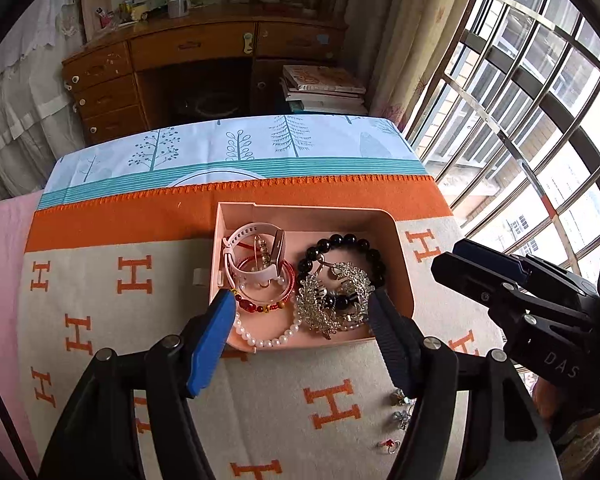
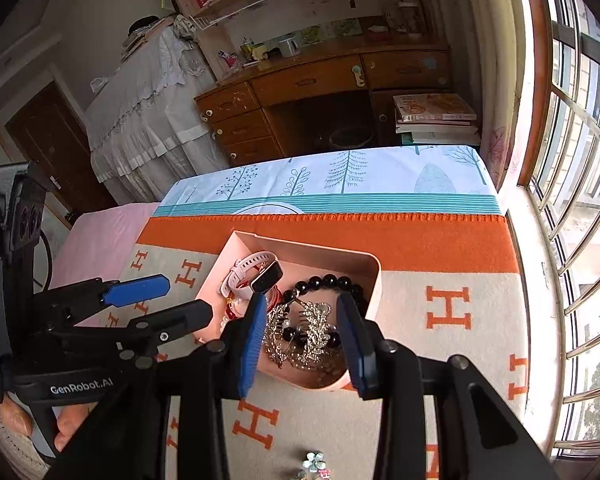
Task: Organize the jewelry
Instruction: 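Carry the pin and coin pendant into the pink tray and open both tools, then move both tools from the tray to the flower brooches on the blanket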
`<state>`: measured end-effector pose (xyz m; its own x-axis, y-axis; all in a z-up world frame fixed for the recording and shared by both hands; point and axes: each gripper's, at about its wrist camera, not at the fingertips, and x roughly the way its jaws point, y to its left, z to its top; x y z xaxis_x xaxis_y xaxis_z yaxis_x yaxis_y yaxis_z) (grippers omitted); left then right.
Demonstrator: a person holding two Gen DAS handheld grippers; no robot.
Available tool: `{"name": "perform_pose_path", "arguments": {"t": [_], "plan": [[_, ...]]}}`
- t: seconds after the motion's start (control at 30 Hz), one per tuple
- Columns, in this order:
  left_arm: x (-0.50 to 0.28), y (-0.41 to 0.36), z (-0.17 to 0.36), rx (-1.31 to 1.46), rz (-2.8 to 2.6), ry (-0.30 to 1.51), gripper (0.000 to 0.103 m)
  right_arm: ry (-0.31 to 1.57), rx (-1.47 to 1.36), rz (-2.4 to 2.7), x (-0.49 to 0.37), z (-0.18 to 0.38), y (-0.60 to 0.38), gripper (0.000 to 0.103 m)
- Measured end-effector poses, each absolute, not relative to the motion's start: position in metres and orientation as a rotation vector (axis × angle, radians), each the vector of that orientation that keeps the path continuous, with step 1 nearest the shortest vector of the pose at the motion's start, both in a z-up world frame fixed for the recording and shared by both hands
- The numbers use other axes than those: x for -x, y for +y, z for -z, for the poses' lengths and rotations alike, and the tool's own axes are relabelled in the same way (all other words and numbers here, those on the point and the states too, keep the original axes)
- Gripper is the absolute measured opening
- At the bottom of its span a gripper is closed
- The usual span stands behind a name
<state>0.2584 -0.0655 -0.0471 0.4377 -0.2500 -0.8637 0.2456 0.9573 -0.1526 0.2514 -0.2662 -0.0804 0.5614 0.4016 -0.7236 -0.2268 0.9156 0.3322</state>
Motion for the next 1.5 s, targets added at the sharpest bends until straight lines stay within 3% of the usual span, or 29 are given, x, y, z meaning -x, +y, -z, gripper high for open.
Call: {"name": "perform_pose_path", "arguments": {"t": [0.33,0.8,0.97,1.07,1.27,1.5], "plan": [[-0.193,-0.093,0.067,-0.068,0.384,1.081,0.069,0.9,-0.211,-0.335,-0.184,0.097,-0.303,0.036],[-0.163,-0.138,0.13,-0.008,0.485,1.261,0.067,0.938,-0.271,-0.306,-0.122,0.144,-0.33,0.037],[-0.175,-0.141,0.146,0.088,0.415,1.37,0.042,0.937,-0.313,-0.313,-0.114,0.154,-0.334,0.037],[-0.179,-0.142,0.155,0.14,0.379,1.417,0.036,0.934,-0.339,-0.32,-0.114,0.156,-0.337,0.037],[-0.182,-0.137,0.159,0.245,0.342,1.453,0.029,0.925,-0.353,-0.326,-0.111,0.161,-0.342,0.037],[-0.182,-0.141,0.161,0.248,0.316,1.479,0.029,0.927,-0.355,-0.324,-0.11,0.165,-0.345,0.037]]}}
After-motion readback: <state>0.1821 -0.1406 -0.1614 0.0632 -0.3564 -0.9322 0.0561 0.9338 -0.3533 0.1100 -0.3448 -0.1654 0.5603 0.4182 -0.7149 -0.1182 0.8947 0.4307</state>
